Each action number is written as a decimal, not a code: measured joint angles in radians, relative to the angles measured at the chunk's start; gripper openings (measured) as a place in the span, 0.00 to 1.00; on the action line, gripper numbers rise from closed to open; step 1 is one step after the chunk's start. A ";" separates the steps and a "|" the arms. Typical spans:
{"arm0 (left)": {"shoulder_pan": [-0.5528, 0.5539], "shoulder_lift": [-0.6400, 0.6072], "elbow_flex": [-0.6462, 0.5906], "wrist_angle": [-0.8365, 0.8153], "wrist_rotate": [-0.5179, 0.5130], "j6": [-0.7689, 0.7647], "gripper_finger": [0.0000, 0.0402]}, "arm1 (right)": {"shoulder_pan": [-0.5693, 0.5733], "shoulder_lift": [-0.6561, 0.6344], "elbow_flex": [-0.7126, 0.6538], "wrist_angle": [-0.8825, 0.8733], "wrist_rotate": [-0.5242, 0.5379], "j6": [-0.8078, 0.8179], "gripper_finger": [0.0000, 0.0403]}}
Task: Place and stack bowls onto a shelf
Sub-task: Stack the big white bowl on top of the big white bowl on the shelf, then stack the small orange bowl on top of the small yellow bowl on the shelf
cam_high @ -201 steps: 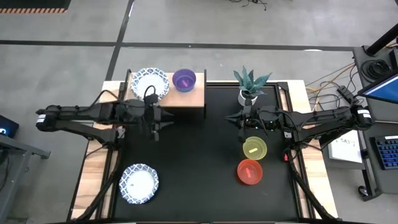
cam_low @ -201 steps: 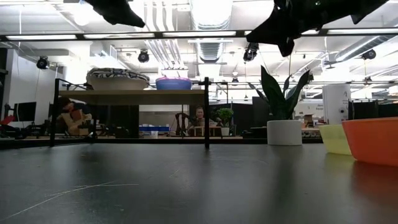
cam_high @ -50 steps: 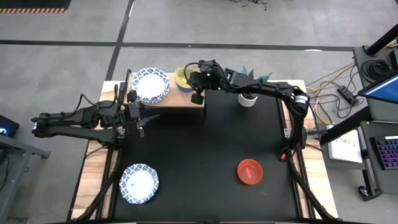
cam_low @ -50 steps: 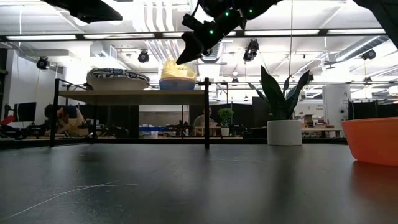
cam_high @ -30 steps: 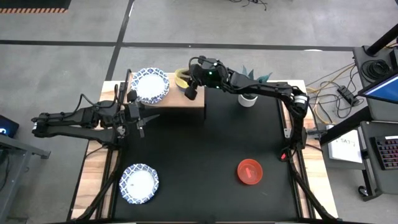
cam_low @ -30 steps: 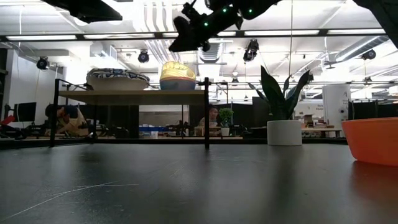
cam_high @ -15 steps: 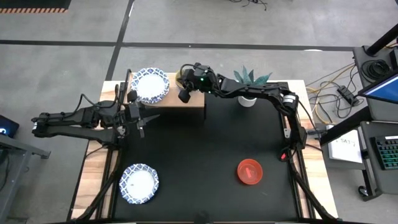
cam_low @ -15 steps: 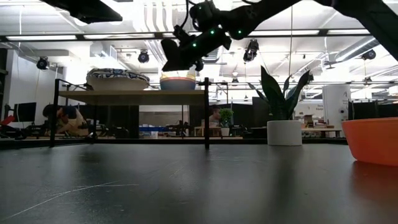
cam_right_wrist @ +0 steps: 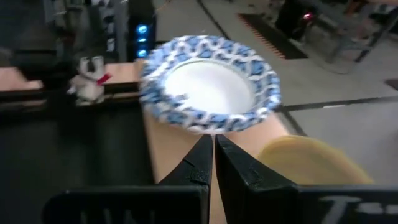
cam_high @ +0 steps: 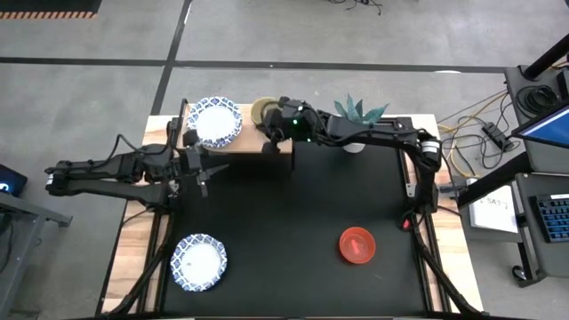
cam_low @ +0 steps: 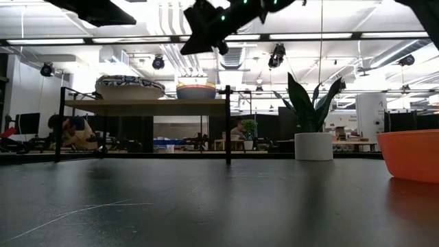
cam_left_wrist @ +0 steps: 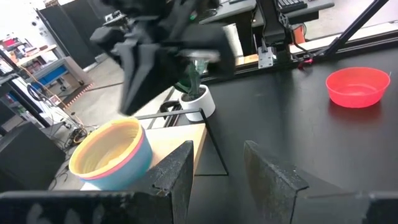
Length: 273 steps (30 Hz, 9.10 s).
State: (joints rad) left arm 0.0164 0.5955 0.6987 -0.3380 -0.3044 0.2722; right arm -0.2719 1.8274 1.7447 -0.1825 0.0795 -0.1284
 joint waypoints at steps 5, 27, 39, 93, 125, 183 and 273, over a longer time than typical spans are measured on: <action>0.000 0.024 0.000 0.003 0.000 0.000 0.31 | 0.067 -0.024 0.000 -0.092 0.001 0.002 0.02; 0.000 0.080 0.006 0.069 0.000 -0.054 0.31 | 0.290 -0.152 -0.236 -0.269 0.081 0.086 0.02; -0.002 0.192 0.011 0.059 0.195 -0.477 0.31 | 0.339 -0.495 -0.740 0.218 0.079 -0.027 0.02; -0.778 1.180 0.597 -0.718 0.268 -2.197 0.44 | 0.339 -0.875 -0.978 0.373 -0.055 -0.194 0.02; -0.772 1.267 0.595 -0.704 0.283 -2.041 0.11 | 0.340 -0.875 -0.978 0.348 -0.056 -0.131 0.02; 0.305 0.965 1.088 -1.205 -0.215 -0.511 0.00 | 0.525 -0.875 -0.980 0.269 -0.051 -0.070 0.02; -0.321 0.305 -0.034 0.315 -0.064 -0.044 0.41 | 0.488 -0.450 -0.506 -0.728 -0.109 0.635 0.10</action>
State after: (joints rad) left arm -0.3046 0.9001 0.6648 -0.0228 -0.3687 0.2285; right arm 0.2163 1.3774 1.2385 -0.9102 -0.0297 0.5061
